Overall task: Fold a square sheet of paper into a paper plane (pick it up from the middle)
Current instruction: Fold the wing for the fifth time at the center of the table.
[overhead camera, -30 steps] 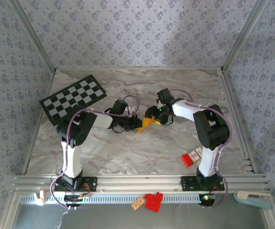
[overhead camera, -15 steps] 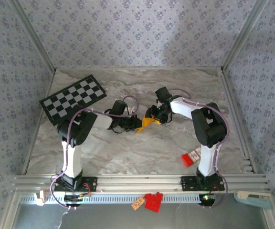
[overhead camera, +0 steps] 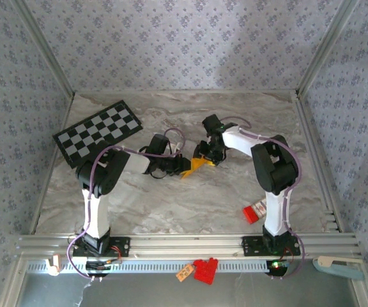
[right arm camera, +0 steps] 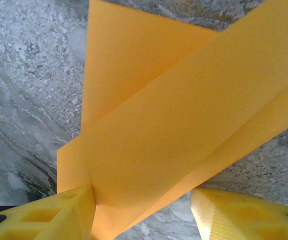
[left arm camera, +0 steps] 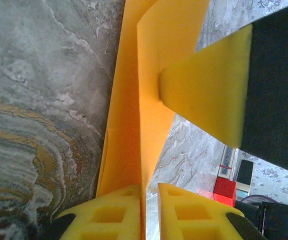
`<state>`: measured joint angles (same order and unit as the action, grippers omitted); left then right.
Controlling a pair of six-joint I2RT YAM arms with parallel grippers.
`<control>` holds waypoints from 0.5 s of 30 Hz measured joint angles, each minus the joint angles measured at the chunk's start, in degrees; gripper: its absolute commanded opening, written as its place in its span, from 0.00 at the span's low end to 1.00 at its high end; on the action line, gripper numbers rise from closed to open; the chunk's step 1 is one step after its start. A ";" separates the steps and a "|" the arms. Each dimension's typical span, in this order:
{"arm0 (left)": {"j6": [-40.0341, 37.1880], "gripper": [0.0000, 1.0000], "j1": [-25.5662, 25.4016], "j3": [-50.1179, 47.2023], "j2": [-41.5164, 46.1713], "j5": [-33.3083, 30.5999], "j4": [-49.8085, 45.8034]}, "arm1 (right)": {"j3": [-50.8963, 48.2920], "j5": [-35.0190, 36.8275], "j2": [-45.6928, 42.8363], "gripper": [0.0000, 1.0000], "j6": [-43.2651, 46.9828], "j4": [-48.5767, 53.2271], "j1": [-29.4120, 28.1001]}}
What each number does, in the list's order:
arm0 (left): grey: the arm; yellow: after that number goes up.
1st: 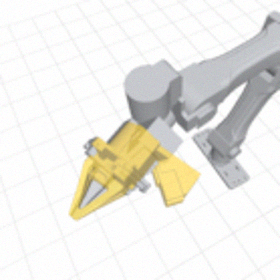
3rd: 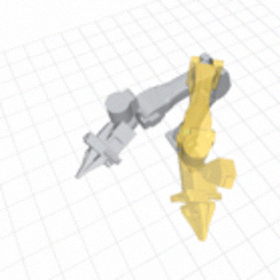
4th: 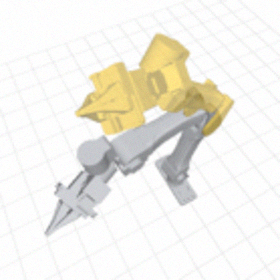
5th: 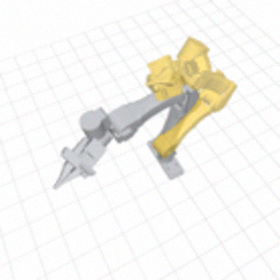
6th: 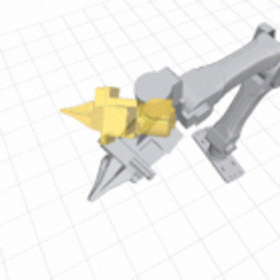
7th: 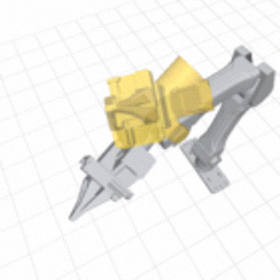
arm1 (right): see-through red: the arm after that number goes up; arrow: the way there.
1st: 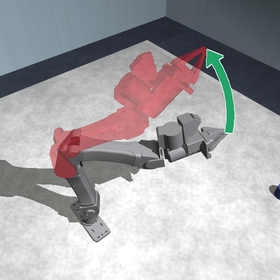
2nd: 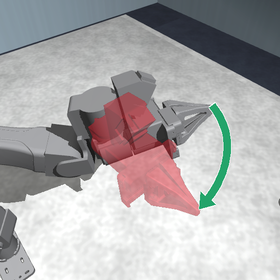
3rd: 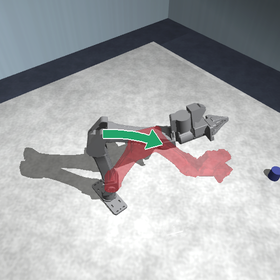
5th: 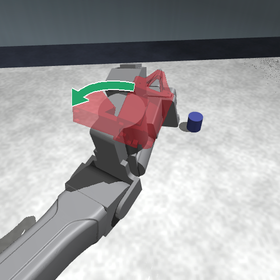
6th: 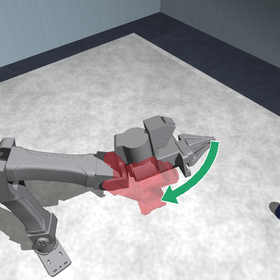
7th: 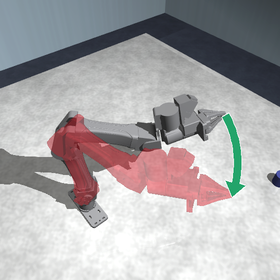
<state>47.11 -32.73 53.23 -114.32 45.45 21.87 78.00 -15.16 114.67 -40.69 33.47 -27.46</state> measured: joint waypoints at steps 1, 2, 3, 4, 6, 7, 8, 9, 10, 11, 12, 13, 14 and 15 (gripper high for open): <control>-0.02 0.19 0.00 -0.13 0.15 0.00 0.04 | 0.50 0.28 0.28 0.59 0.00 0.57 -0.09; -0.02 0.20 0.02 -0.26 0.33 -0.02 0.02 | 0.98 0.50 0.55 0.59 0.02 1.14 -0.24; -0.02 0.21 0.09 -0.37 0.46 -0.02 0.04 | 1.33 0.74 0.76 0.59 0.02 1.55 -0.33; -0.02 0.22 0.17 -0.57 0.66 -0.02 0.02 | 1.73 0.98 0.94 0.59 0.02 1.97 -0.46; -0.02 0.23 0.33 -0.92 1.07 -0.13 -0.02 | 2.29 1.38 1.27 0.59 0.02 2.60 -0.61; -0.02 0.24 0.46 -1.14 1.33 -0.24 -0.20 | 2.56 1.60 1.42 0.59 0.02 2.93 -0.66; -0.02 0.25 0.55 -1.29 1.53 -0.26 -0.28 | 2.82 1.77 1.57 0.59 0.02 3.21 -0.72; 0.02 0.25 0.66 -1.42 1.70 -0.26 -0.33 | 2.97 1.95 1.64 0.59 0.02 3.37 -0.72; 0.02 0.26 0.74 -1.51 1.86 -0.31 -0.48 | 3.04 2.14 1.70 0.59 0.02 3.52 -0.83; 0.00 0.26 0.83 -1.66 2.10 -0.46 -0.63 | 3.13 2.34 1.75 0.59 0.02 3.65 -0.87; -0.02 0.27 0.85 -1.79 2.34 -0.59 -0.81 | 3.23 2.45 1.77 0.59 0.02 3.72 -0.96; 0.00 0.28 0.87 -1.95 2.58 -0.79 -0.92 | 3.28 2.56 1.81 0.59 0.02 3.80 -0.98; 0.04 0.29 0.90 -2.03 2.82 -0.96 -1.07 | 3.32 2.64 1.86 0.59 0.02 3.89 -0.98; 0.07 0.29 0.92 -2.08 3.06 -1.16 -1.31 | 3.37 2.75 1.90 0.59 0.02 3.91 -0.98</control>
<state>47.18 -31.81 51.16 -111.26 44.29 20.56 81.36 -12.40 116.57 -40.66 37.39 -28.45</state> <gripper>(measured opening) 0.281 0.587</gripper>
